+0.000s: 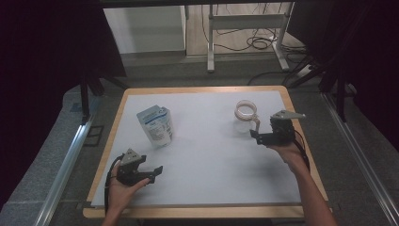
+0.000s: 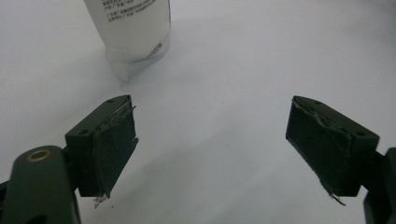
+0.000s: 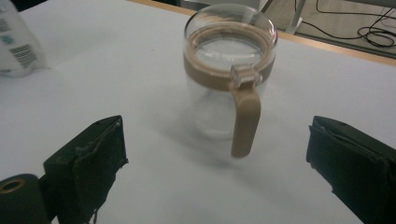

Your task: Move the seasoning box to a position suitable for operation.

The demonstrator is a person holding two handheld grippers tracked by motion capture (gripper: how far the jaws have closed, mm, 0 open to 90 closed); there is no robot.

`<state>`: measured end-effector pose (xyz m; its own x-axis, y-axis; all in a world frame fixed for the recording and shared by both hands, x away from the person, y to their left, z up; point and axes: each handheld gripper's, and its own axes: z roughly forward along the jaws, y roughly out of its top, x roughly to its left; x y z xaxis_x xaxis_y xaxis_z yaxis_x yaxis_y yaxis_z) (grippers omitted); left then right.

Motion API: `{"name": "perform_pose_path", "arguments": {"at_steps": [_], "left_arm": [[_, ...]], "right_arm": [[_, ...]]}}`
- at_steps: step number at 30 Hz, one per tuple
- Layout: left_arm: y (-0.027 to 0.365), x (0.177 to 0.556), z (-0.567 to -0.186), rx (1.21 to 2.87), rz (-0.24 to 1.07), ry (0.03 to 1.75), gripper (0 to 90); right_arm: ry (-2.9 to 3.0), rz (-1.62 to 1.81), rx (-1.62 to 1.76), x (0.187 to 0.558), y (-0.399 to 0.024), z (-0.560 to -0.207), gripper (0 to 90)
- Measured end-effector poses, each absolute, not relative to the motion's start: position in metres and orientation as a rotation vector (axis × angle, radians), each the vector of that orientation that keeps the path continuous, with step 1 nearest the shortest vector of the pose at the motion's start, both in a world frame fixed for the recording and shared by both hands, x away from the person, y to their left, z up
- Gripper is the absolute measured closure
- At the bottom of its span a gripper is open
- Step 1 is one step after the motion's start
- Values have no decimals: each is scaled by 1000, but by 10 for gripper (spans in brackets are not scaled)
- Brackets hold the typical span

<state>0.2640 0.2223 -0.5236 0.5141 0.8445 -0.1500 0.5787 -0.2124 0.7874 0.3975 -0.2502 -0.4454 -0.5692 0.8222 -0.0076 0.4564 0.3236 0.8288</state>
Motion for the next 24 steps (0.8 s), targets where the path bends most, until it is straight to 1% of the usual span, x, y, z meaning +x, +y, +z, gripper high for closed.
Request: {"name": "perform_pose_path", "arguments": {"at_steps": [2,3,5,6,11,15,20,23,24], "left_arm": [[223,264,-524,1913,391,1172,165],[223,265,-525,1910,387,1173,165],[223,265,-525,1911,382,1171,165],[223,265,-525,1913,380,1167,165],[223,265,-526,1912,376,1162,165],[223,265,-526,1913,375,1159,165],[224,263,-526,1909,376,1154,165],[226,263,-525,1905,376,1151,165],[226,263,-525,1902,379,1151,165]], "right_arm": [[2169,1134,1128,404,-247,-446,39],[2173,1109,1128,418,-240,-446,33],[2178,1104,1133,423,-238,-446,29],[2187,1080,1161,439,-233,-447,17],[2215,1045,1168,467,-221,-449,11],[2237,1035,1165,481,-211,-453,11],[2258,967,1222,501,-200,-470,13],[2264,987,1232,503,-200,-474,29],[2273,994,1218,504,-199,-476,72]]}}
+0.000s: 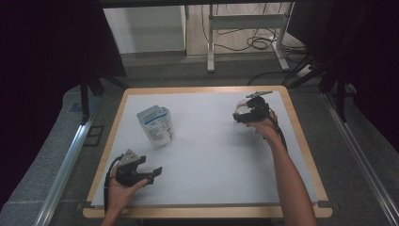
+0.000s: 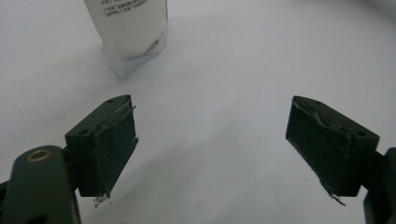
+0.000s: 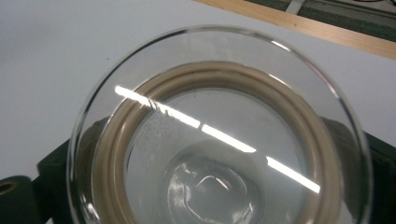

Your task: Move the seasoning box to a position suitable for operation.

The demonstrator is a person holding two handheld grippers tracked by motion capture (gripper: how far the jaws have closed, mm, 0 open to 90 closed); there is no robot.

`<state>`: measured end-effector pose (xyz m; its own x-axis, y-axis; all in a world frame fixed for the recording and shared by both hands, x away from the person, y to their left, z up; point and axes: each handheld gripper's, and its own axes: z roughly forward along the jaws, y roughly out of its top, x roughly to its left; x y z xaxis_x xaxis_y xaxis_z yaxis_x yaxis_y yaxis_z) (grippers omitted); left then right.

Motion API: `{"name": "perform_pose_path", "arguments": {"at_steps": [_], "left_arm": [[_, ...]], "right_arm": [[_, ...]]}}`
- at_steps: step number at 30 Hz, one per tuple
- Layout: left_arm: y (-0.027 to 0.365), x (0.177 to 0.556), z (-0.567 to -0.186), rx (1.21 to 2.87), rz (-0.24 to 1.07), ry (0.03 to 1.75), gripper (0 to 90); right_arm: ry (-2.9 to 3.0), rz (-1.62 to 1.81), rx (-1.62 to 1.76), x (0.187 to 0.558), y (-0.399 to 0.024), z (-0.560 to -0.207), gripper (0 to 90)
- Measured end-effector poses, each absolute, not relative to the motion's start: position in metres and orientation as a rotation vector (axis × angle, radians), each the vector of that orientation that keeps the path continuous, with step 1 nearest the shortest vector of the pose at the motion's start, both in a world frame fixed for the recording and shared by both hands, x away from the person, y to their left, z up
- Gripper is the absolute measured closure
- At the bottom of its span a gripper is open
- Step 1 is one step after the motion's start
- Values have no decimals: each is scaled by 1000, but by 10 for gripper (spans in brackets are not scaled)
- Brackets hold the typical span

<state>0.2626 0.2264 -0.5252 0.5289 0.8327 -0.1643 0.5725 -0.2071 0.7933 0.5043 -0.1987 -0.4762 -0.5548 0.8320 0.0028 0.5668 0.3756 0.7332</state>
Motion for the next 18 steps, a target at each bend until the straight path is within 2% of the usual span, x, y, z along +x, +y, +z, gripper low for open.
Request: {"name": "perform_pose_path", "arguments": {"at_steps": [3,13,18], "left_arm": [[227,263,-525,1901,381,1154,165],[226,260,-523,1897,394,1150,165],[227,258,-521,1885,382,1144,166]], "right_arm": [[2276,999,1207,504,-197,-478,109],[2267,949,1197,501,-195,-475,116],[2262,976,1145,491,-199,-460,117]]}}
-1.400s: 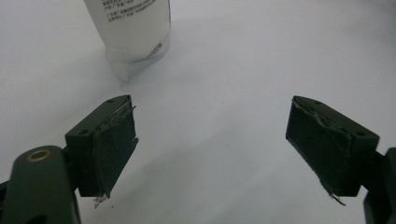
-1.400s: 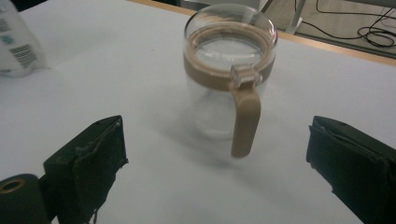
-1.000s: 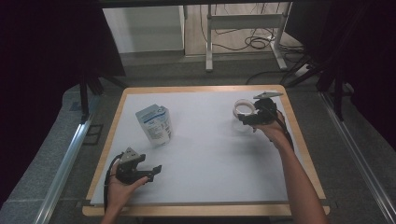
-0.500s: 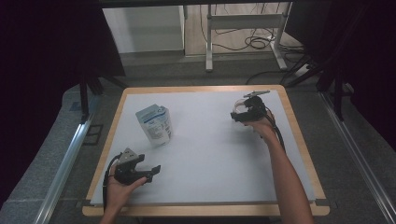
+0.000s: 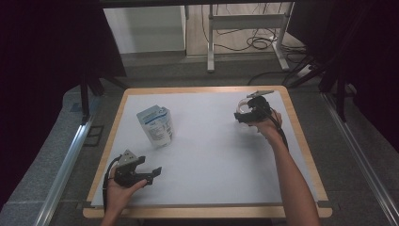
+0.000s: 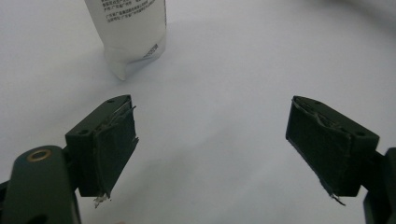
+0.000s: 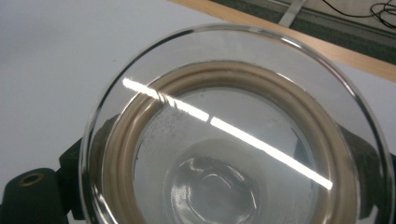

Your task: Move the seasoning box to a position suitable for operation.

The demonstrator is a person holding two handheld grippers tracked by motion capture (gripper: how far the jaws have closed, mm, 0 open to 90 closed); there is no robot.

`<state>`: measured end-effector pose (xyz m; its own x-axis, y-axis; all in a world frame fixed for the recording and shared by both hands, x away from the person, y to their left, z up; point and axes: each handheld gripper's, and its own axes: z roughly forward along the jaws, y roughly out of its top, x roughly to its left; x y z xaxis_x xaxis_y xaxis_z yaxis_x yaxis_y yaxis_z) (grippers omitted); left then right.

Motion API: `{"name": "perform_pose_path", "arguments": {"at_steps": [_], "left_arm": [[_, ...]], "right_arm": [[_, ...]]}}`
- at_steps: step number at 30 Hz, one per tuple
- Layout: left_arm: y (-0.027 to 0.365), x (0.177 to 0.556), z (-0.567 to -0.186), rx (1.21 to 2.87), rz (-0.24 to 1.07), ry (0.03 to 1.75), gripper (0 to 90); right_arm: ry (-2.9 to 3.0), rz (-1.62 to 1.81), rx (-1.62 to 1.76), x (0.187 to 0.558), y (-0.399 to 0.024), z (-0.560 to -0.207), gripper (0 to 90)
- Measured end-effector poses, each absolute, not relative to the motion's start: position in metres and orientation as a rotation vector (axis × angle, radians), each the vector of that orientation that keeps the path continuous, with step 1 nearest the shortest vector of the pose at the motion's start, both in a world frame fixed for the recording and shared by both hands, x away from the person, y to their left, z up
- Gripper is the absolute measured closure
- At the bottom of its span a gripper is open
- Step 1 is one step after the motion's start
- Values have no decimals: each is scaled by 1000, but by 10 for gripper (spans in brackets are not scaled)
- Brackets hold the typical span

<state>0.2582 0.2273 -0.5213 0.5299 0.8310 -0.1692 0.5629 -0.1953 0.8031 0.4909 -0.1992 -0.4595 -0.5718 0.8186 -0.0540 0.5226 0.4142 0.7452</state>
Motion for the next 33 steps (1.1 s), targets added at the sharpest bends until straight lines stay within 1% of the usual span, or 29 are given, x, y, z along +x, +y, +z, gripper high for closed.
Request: {"name": "perform_pose_path", "arguments": {"at_steps": [7,8,12,16,18,21,23,26,33], "left_arm": [[224,260,-525,1909,385,1147,167],[224,260,-524,1908,386,1146,167],[225,259,-523,1902,392,1143,169],[228,259,-523,1893,389,1148,169],[228,259,-523,1892,387,1150,169],[227,260,-524,1896,384,1149,170],[226,259,-523,1901,381,1147,170],[225,259,-522,1898,378,1139,170],[223,260,-524,1908,376,1138,171]], "right_arm": [[2327,991,1048,468,-196,-445,117],[2336,1011,1028,459,-195,-442,117],[2340,1027,1010,449,-194,-439,117],[2357,1079,973,427,-195,-436,117],[2360,1081,967,424,-195,-436,117],[2382,1084,934,406,-192,-436,117],[2382,1084,935,403,-191,-437,117],[2388,1075,930,389,-190,-443,117],[2427,1091,885,370,-189,-451,117]]}}
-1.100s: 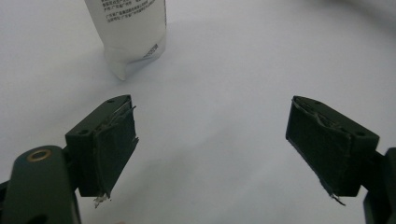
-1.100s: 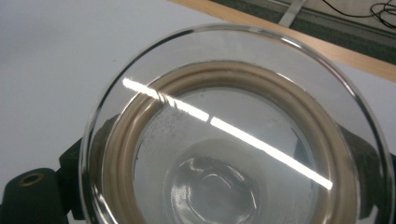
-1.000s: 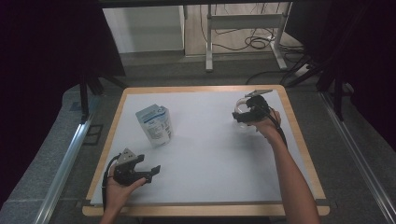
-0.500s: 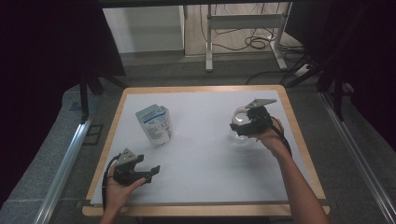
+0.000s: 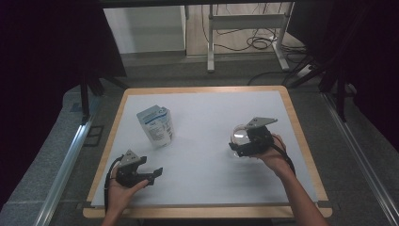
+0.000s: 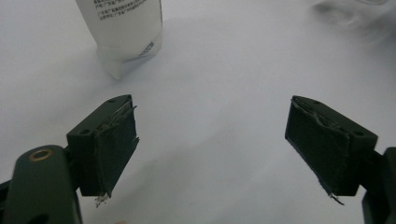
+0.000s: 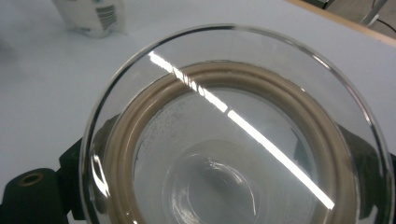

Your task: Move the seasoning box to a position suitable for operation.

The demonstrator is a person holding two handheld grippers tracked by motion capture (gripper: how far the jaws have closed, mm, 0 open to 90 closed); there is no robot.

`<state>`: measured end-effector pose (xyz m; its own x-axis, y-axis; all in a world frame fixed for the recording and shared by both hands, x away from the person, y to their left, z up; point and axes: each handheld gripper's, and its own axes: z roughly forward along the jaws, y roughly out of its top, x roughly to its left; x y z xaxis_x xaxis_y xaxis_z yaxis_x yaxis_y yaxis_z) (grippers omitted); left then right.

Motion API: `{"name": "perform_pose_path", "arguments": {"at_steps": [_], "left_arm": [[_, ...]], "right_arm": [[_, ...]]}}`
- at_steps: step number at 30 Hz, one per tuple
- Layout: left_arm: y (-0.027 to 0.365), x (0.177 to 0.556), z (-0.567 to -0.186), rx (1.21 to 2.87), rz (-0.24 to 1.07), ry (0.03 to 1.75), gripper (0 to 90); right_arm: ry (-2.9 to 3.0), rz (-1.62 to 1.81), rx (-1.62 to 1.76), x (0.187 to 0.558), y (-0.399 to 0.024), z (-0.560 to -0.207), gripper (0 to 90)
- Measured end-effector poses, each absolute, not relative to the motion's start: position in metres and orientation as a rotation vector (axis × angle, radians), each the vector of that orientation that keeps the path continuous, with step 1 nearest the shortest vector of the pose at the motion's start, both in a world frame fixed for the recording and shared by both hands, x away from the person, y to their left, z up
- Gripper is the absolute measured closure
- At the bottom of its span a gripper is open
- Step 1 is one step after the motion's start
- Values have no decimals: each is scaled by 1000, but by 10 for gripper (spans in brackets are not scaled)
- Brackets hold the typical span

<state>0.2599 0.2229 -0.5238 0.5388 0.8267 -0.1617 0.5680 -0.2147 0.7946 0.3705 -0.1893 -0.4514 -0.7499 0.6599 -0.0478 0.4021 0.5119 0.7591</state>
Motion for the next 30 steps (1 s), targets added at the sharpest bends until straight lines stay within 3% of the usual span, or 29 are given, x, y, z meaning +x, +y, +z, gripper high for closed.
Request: {"name": "perform_pose_path", "arguments": {"at_steps": [12,21,24,30], "left_arm": [[217,260,-526,1922,364,1132,171],[211,260,-525,1930,362,1112,170],[213,259,-524,1921,362,1103,170],[214,259,-524,1914,364,1099,170]], "right_arm": [[2489,1036,845,355,-192,-478,116],[2488,1100,869,358,-199,-481,111],[2487,1075,872,358,-198,-483,69],[2411,1191,914,350,-210,-467,47]]}}
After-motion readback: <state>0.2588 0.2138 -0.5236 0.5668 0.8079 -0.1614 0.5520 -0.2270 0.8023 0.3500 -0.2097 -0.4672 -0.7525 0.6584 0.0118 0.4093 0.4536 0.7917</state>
